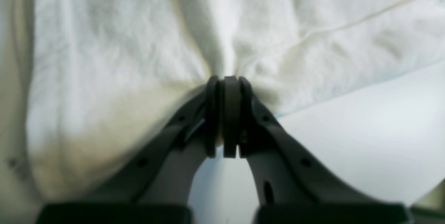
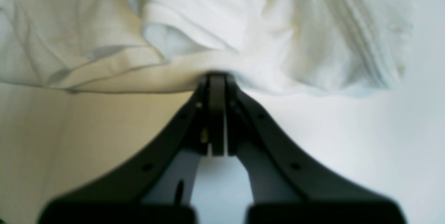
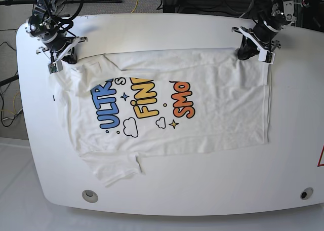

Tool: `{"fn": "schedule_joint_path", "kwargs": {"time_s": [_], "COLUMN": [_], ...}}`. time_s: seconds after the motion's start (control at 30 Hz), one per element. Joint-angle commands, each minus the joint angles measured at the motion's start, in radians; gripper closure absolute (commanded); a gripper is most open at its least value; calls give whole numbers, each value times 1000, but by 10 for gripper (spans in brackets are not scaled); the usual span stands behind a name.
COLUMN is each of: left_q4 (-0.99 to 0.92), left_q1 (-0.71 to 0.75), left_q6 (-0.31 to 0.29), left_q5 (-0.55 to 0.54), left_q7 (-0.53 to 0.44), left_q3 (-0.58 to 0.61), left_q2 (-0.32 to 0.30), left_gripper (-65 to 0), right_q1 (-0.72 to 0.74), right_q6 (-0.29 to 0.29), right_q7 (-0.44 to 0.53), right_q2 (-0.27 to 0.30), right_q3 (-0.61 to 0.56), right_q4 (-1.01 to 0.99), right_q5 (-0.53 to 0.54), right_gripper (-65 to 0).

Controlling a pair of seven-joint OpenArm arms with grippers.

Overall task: Fold the T-shirt properly
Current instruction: 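Drag the shirt edge toward the robot with both grippers closed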

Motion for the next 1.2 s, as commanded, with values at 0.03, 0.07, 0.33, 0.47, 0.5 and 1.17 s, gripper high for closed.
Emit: {"fn": "schedule_joint_path", "kwargs": {"time_s": [0.03, 0.07, 0.33, 0.47, 0.5, 1.17], "left_q4": [-28, -31, -78, -59, -49, 104], "left_q1": [-4, -7, -44, -42, -41, -41], "left_q6": [14, 14, 6, 6, 5, -4], "left_q5": [45, 44, 29, 22, 20, 1], "left_q7": [75, 74, 54, 51, 50, 89], "left_q3": [11, 11, -16, -43, -52, -58], "left_q2": [5, 6, 39, 47, 49, 43], "left_gripper": [0, 0, 0, 0, -6, -10], "right_q1": [10, 14, 46, 50, 50, 44], "right_q6": [7, 7, 13, 18, 19, 19], "right_q7": [-14, -13, 4, 5, 5, 19], "right_q2": [5, 5, 16, 21, 23, -6], "right_q3": [2, 2, 0, -9, -12, -15], "right_q4": [19, 20, -2, 3, 5, 201], "right_q5": [-14, -14, 4, 12, 14, 12], "right_gripper": [0, 0, 0, 0, 0, 0]}}
